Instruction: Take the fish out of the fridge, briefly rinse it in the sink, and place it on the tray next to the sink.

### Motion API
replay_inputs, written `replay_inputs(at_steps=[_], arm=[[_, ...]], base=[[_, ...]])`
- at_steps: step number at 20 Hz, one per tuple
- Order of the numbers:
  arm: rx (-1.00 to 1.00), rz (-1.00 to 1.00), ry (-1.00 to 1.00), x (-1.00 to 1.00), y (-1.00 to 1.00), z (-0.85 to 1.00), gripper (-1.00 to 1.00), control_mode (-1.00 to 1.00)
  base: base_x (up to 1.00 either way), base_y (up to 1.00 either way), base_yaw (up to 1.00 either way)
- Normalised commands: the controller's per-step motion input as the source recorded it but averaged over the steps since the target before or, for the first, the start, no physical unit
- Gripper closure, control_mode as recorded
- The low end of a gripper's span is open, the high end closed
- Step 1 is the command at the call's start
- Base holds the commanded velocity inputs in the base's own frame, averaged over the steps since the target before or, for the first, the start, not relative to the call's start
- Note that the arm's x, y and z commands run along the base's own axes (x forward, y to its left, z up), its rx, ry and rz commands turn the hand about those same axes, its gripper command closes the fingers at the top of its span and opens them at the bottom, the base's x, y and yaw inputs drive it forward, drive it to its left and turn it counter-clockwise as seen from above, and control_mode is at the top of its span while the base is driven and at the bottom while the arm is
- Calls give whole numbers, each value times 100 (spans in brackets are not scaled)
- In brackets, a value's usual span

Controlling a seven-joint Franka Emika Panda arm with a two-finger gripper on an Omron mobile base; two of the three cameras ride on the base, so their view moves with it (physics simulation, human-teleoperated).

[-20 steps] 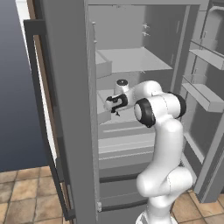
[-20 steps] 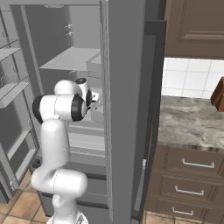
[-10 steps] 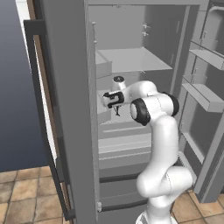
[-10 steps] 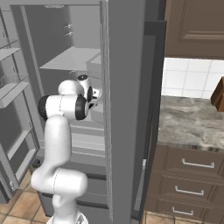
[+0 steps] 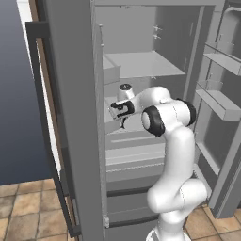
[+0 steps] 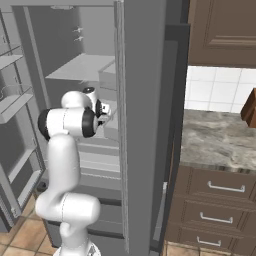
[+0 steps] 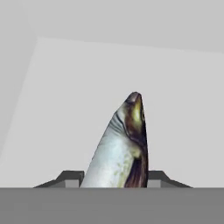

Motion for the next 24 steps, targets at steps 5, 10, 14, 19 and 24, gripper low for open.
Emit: replay_inputs(at_steps=[5,10,14,19,24], arm=[[0,1,-13,-100,0,-8,100,-100],[0,-1,-23,-100,0,96,100,-100],[-1,-13,-12,-87,0,100,100,-100],[0,-15,-1,-96,0,100,100,-100],[11,-5,1,-100,-3,100,100,-100]], base=[[0,0,0],[0,0,0],[0,0,0],[0,0,0],[0,0,0]])
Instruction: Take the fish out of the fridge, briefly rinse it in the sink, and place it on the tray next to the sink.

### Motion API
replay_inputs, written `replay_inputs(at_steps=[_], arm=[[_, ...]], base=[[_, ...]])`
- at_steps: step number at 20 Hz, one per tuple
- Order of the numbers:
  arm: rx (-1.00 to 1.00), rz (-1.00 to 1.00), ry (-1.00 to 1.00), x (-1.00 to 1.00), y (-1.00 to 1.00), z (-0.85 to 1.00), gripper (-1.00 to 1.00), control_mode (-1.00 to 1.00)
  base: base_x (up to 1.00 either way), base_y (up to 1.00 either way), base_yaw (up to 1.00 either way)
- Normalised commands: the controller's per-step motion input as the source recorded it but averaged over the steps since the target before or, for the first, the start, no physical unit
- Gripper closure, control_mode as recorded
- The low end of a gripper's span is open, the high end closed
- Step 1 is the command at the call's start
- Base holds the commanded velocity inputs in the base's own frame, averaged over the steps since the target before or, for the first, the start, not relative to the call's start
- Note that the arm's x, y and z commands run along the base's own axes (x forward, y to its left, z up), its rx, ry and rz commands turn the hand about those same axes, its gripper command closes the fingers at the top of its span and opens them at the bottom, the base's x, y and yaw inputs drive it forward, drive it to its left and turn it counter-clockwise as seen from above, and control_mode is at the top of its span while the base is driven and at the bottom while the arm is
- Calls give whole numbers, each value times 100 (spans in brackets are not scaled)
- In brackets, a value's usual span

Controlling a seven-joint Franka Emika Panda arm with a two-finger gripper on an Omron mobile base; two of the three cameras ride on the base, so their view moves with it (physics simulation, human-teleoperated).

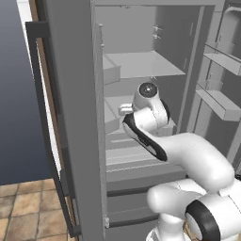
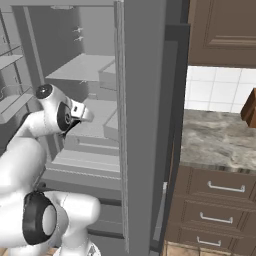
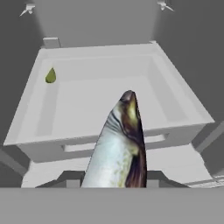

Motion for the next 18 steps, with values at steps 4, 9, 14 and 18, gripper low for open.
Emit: replay_inputs(at_steps=[4,9,14,18], arm=[[14,-3,3,-100,0,100,100,-100],[10,-2,0,-100,0,63,100,-100],[1,-12,-10,-100,0,-8,100,-100],[1,-15,-11,-100,0,-10,100,-100]], base=[[0,0,0],[0,0,0],[0,0,0],[0,0,0]])
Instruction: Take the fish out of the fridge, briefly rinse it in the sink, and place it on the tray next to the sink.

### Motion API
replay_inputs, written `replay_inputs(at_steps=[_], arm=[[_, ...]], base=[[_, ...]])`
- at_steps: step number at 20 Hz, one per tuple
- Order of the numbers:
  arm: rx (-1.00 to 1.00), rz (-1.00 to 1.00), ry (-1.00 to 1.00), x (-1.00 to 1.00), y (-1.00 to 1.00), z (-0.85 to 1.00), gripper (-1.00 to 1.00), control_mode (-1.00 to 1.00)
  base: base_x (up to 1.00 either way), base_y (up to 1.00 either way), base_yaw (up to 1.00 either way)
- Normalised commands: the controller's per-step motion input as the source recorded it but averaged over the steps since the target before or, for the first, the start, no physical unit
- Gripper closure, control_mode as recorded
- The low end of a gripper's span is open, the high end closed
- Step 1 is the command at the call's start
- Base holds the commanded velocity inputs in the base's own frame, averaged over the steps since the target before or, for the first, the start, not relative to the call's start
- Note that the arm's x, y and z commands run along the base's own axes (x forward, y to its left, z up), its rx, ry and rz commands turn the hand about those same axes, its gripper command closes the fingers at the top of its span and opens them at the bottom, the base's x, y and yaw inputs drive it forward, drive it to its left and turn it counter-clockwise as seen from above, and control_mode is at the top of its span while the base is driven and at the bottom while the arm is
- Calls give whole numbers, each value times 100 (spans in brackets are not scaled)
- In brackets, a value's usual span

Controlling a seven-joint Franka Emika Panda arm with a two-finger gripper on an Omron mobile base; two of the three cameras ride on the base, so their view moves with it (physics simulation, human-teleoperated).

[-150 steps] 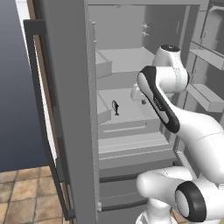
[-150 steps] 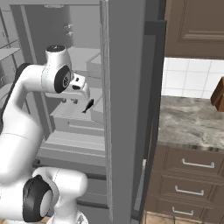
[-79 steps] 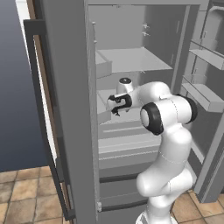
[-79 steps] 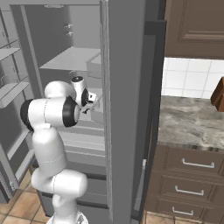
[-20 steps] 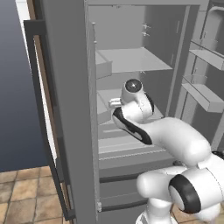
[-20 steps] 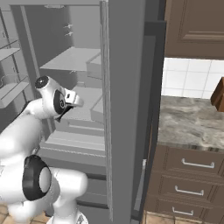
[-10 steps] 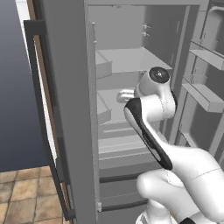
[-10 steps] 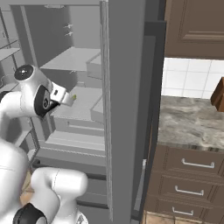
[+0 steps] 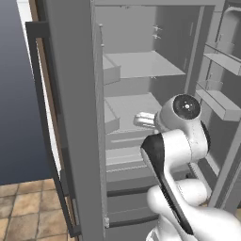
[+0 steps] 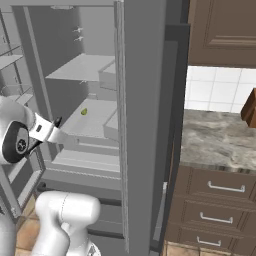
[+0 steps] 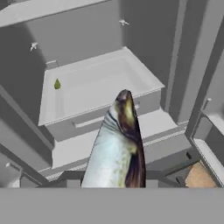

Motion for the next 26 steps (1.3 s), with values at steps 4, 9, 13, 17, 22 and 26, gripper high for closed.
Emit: replay_inputs(at_steps=[4,9,13,17,22,26], arm=[[13,-39,-2,-100,0,-14,100,-100],[0,0,0,0,0,0,100,100],[0,0,0,0,0,0,100,100],[0,0,0,0,0,0,100,100],[0,0,0,0,0,0,100,100],[0,0,0,0,0,0,100,100]], base=[[0,0,0],[-100,5,-77],[-97,11,-85],[-76,4,-88],[-13,-41,-91],[13,-70,-84]])
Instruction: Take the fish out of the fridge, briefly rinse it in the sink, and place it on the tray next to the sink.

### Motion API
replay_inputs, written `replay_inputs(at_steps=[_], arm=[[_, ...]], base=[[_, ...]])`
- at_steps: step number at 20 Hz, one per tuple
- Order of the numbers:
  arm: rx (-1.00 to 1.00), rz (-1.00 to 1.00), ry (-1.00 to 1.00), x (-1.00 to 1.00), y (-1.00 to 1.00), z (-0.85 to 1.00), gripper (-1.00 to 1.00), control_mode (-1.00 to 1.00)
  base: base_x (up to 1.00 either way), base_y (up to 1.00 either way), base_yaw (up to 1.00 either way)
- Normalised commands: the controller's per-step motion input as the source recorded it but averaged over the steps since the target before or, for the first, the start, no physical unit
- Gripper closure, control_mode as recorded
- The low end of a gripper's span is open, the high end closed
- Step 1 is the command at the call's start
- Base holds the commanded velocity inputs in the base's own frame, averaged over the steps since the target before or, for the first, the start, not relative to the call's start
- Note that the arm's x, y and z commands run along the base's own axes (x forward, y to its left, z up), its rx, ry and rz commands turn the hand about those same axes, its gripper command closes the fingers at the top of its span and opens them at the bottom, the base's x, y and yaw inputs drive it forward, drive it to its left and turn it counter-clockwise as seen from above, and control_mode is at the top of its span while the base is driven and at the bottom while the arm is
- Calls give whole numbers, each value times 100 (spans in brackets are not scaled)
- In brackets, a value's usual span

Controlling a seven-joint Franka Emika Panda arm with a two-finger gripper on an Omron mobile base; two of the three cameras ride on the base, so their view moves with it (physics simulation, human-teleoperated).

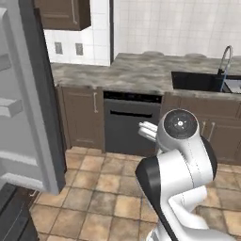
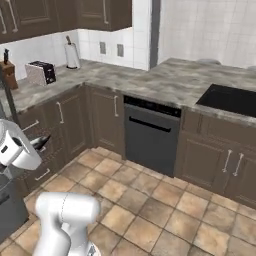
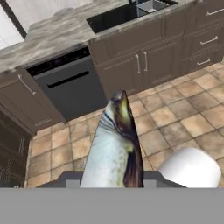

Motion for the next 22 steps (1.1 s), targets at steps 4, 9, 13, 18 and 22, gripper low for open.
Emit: replay_inputs(at_steps=[4,9,13,18,22], arm=[[0,0,0,0,0,0,100,100],[0,0,0,0,0,0,100,100],[0,0,0,0,0,0,100,100],[0,0,0,0,0,0,100,100],[0,0,0,0,0,0,100,100]], base=[[94,-77,-53],[100,-71,-28],[100,-58,-23],[100,-65,-19],[100,-67,-16]])
